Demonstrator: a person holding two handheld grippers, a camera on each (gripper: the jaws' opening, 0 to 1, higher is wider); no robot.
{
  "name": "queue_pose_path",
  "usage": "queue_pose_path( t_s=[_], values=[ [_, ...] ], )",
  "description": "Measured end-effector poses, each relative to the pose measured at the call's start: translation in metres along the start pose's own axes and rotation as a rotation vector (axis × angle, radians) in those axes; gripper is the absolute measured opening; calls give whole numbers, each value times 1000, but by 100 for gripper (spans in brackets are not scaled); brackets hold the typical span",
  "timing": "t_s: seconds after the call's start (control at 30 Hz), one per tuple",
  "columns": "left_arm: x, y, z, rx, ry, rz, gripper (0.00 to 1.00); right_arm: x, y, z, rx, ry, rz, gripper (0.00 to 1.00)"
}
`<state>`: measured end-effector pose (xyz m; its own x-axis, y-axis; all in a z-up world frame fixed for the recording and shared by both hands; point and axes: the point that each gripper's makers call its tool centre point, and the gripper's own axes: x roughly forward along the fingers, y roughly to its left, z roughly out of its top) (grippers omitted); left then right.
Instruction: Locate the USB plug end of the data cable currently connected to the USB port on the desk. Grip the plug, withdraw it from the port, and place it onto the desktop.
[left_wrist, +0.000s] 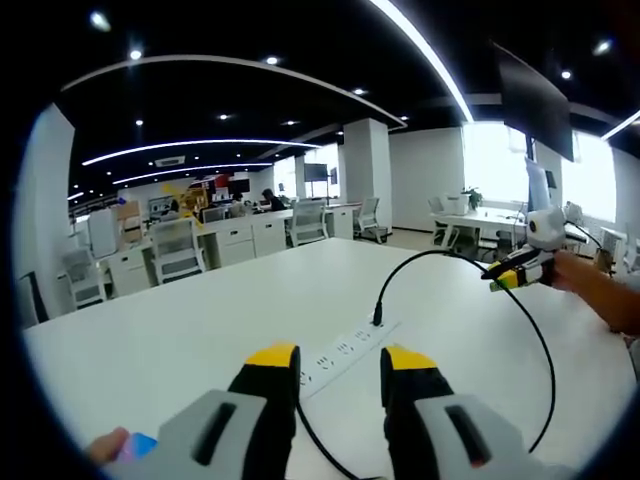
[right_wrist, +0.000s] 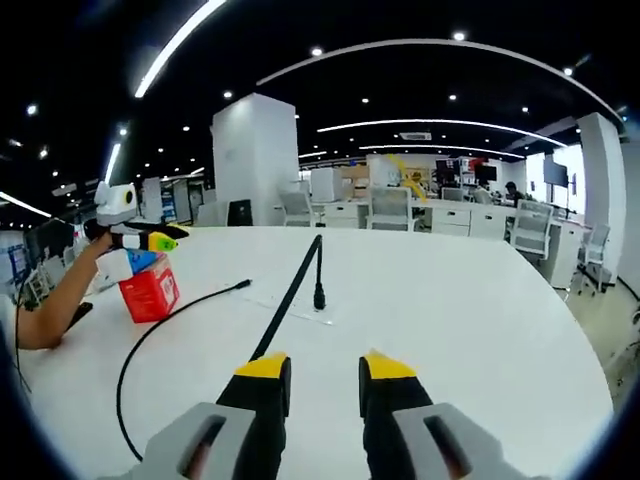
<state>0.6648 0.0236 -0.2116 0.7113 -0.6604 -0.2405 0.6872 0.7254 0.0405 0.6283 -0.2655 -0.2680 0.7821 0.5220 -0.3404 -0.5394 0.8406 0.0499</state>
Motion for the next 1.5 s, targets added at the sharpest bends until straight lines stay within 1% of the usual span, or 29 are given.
queue_pose_path(
  t_s=[0.43, 0.67, 0.87, 0.97, 1.07, 1.13, 1.2, 1.23, 1.33, 1.43, 1.5],
  values=[
    [-1, 1, 0, 1, 0, 0, 32, 27, -13, 3, -11, 19, 27, 30],
    [0, 2, 1, 2, -3, 1, 32, 47, -13, 4, -10, 23, 81, 30],
    [1, 3, 1, 1, -1, 1, 32, 63, -20, 5, -11, 30, 105, 30],
    [2, 4, 2, 1, -1, 1, 32, 67, -19, 13, 50, 7, 151, 30],
    [3, 6, 3, 2, 0, 1, 32, 69, -24, 17, 24, 9, 135, 30],
    [4, 8, 4, 2, 2, 1, 32, 67, -24, 17, 16, 12, 130, 30],
    [6, 10, 5, 2, 3, 2, 32, 68, -21, 19, 2, 8, 140, 30],
    [6, 11, 5, 2, 4, 3, 32, 70, -22, 19, -18, 20, 148, 30],
    [9, 13, 4, -1, 26, 2, 32, 74, -23, 21, -44, 33, 160, 30],
    [11, 14, 2, 1, 48, 4, 32, 79, -21, 25, -59, 39, 198, 30],
    [11, 14, 1, 1, 56, 3, 32, 83, -22, 23, -68, 50, 214, 30]
  ],
)
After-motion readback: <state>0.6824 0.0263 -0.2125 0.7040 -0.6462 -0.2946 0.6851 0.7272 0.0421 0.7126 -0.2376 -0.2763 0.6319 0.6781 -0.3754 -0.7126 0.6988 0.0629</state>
